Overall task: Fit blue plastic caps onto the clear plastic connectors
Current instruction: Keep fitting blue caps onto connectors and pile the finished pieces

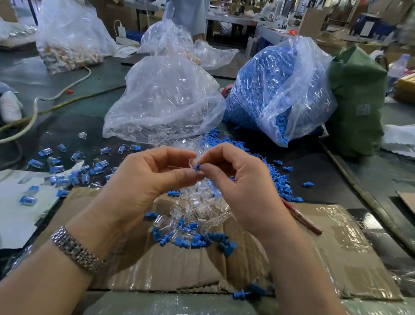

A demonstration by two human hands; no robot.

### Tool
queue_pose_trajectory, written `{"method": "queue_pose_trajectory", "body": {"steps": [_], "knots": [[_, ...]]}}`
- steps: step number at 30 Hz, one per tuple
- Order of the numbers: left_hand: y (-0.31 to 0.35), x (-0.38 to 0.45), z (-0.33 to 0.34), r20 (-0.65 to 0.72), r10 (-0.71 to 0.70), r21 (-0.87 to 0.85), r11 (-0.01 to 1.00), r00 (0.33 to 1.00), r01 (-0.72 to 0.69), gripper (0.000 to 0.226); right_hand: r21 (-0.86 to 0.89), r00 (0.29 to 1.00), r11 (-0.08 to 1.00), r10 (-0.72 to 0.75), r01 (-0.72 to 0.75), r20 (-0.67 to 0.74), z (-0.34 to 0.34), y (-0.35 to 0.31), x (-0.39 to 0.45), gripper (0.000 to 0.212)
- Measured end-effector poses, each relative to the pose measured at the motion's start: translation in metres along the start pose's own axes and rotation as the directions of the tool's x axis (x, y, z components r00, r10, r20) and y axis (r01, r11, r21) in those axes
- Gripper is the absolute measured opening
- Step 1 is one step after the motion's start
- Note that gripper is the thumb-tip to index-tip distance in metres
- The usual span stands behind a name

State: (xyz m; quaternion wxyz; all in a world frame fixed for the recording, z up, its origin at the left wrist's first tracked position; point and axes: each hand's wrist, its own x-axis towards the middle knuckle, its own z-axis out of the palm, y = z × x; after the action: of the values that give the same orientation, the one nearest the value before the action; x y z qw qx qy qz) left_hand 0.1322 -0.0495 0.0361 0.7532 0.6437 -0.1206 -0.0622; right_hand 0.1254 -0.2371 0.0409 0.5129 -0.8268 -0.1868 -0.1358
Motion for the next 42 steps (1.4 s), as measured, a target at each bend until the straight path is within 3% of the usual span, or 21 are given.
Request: {"method": "queue_pose_trajectory", "body": {"steps": [4,13,16,18,20,22,24,26,29,33,37,38,40,42], "knots": [[0.001,-0.001,-0.002,0.04,-0.026,0.001,1.0,0.999,0.026,0.024,-0.034,0.999,0.999,-0.027,0.028,0.019,-0.001,-0.002,-0.001,0.004],[0.0,0.003,-0.008,0.086,-0.046,-0.053,0.997,0.995,0.051,0.024,-0.168,0.995,0.981,-0.088,0.096,0.054,0.001,-0.007,-0.003,0.006],[-0.002,0.004,-0.01,0.095,-0.035,-0.078,0.996,0.995,0.043,0.023,-0.055,0.998,0.998,0.013,-0.01,0.063,-0.006,-0.008,-0.002,0.009],[-0.002,0.004,-0.012,0.092,-0.031,-0.11,0.993,0.995,0.041,0.023,-0.083,0.993,0.991,0.101,-0.106,-0.058,-0.016,-0.005,-0.001,0.018],[-0.003,0.005,-0.013,0.085,-0.022,-0.129,0.991,0.996,0.033,0.023,-0.376,0.945,0.875,0.231,-0.305,-0.23,-0.029,0.006,0.0,0.037],[-0.004,0.005,-0.014,0.072,-0.02,-0.137,0.99,0.997,0.03,0.023,-0.605,0.828,0.576,0.472,-0.549,-0.301,-0.036,0.015,-0.003,0.067],[-0.004,0.006,-0.014,0.058,-0.037,-0.15,0.988,0.998,0.045,0.025,-0.68,0.704,0.38,0.65,-0.627,-0.285,-0.037,0.02,-0.006,0.089],[-0.004,0.007,-0.013,0.049,-0.051,-0.164,0.985,0.998,0.058,0.026,-0.717,0.675,0.328,0.689,-0.616,-0.265,-0.037,0.022,-0.006,0.085],[-0.004,0.007,-0.013,0.032,-0.061,-0.178,0.982,0.998,0.066,0.028,-0.743,0.722,0.351,0.645,-0.57,-0.25,-0.036,0.021,-0.005,0.045],[-0.003,0.007,-0.013,0.013,-0.084,-0.195,0.977,0.996,0.085,0.025,-0.637,0.745,0.472,0.617,-0.61,-0.256,-0.037,0.019,-0.004,0.032],[-0.003,0.006,-0.014,-0.022,-0.109,-0.241,0.965,0.994,0.1,0.02,-0.267,0.815,0.77,0.557,-0.579,-0.16,-0.044,0.007,-0.003,0.027],[-0.003,0.007,-0.014,-0.031,-0.109,-0.244,0.965,0.994,0.099,0.019,-0.097,0.819,0.814,0.569,-0.573,-0.07,-0.045,0.002,-0.003,0.022],[-0.003,0.008,-0.014,-0.045,-0.105,-0.259,0.962,0.993,0.09,0.019,0.186,0.806,0.787,0.551,-0.588,0.214,-0.043,-0.005,-0.005,0.019],[-0.002,0.009,-0.014,-0.051,-0.1,-0.282,0.956,0.994,0.082,0.02,0.254,0.761,0.744,0.486,-0.618,0.428,-0.037,-0.011,-0.008,0.026]]}}
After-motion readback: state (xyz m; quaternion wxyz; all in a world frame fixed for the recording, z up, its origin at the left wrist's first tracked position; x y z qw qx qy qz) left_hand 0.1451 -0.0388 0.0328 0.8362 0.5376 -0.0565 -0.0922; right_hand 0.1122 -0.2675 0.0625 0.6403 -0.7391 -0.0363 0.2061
